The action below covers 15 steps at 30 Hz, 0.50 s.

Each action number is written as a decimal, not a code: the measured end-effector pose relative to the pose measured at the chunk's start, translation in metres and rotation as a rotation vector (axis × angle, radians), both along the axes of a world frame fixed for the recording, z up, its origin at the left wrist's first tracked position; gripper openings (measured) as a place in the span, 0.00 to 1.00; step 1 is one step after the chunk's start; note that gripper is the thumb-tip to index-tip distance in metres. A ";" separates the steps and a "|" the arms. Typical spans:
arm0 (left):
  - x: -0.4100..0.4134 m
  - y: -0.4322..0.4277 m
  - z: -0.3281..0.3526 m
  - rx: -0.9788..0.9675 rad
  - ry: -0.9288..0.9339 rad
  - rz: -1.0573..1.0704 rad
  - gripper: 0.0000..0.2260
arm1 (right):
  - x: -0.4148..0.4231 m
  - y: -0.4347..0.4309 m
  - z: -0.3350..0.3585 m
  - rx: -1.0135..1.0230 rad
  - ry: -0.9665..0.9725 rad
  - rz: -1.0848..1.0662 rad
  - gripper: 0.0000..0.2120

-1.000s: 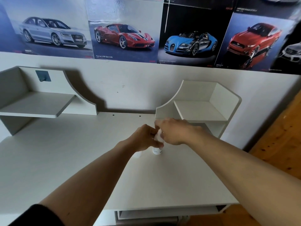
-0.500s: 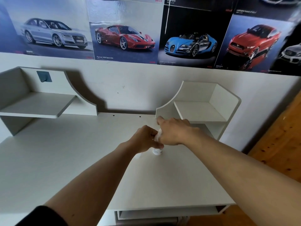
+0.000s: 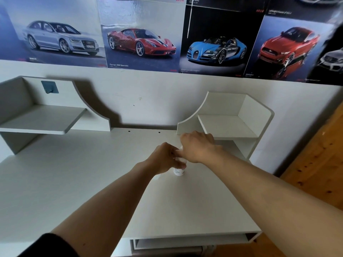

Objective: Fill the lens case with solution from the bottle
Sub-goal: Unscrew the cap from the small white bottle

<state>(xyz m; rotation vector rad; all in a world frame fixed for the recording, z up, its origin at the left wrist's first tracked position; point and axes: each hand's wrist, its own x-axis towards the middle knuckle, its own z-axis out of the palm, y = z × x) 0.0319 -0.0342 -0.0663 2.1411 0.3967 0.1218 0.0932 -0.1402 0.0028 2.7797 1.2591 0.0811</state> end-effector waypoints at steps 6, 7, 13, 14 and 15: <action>0.000 0.000 0.000 0.004 -0.001 0.004 0.15 | -0.001 -0.005 0.007 -0.019 0.120 0.106 0.13; 0.000 -0.001 0.000 0.002 0.001 0.010 0.15 | -0.001 -0.007 0.009 -0.021 0.147 0.122 0.14; 0.000 -0.002 0.001 0.025 0.003 0.009 0.14 | 0.007 -0.006 0.009 0.102 0.240 0.103 0.12; 0.000 -0.003 0.001 0.032 0.000 0.008 0.14 | 0.009 -0.006 0.009 0.140 0.255 0.073 0.10; -0.001 -0.003 0.002 0.037 -0.003 0.011 0.15 | 0.011 -0.007 0.010 0.172 0.263 0.042 0.09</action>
